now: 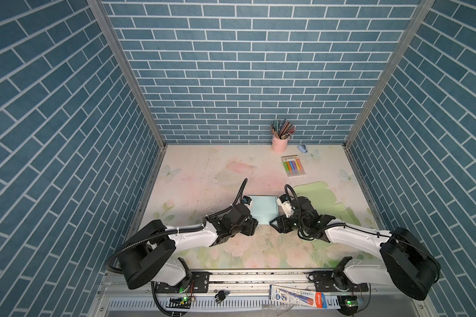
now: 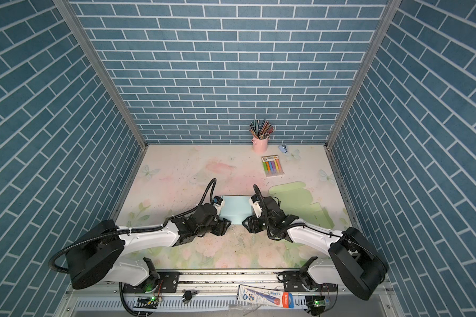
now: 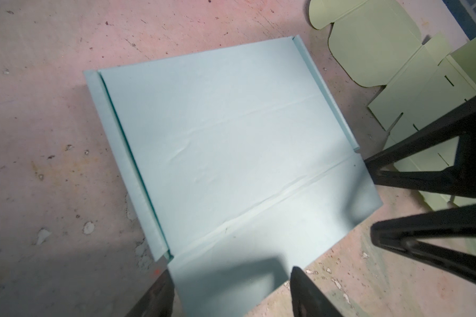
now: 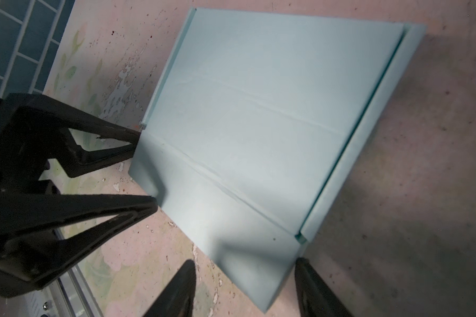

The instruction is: Fold the paper box

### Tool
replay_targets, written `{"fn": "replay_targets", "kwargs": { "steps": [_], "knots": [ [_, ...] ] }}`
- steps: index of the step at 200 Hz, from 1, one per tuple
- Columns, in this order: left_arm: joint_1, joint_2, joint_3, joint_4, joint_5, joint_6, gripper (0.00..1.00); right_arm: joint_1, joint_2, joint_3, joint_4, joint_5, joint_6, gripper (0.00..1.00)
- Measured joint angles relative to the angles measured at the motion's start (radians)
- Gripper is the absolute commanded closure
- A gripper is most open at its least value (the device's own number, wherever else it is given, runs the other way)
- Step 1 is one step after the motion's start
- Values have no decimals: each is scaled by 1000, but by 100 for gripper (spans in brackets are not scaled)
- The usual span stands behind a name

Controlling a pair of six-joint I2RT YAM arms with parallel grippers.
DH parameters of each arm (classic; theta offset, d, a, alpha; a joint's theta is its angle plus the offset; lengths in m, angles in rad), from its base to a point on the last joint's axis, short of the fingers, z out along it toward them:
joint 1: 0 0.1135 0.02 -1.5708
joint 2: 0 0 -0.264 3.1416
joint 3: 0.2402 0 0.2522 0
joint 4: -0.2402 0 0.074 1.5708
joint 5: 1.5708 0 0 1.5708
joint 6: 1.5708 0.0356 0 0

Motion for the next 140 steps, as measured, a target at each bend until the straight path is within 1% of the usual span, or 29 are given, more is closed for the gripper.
{"fn": "replay_targets", "kwargs": {
  "steps": [69, 140],
  "knots": [
    [-24, -13, 0, -23, -8, -11, 34, -13, -21, -13, 21, -30, 31, 42],
    [-27, 2, 1, -21, -8, -11, 36, -18, -30, -20, 22, -4, 32, 43]
  ]
}}
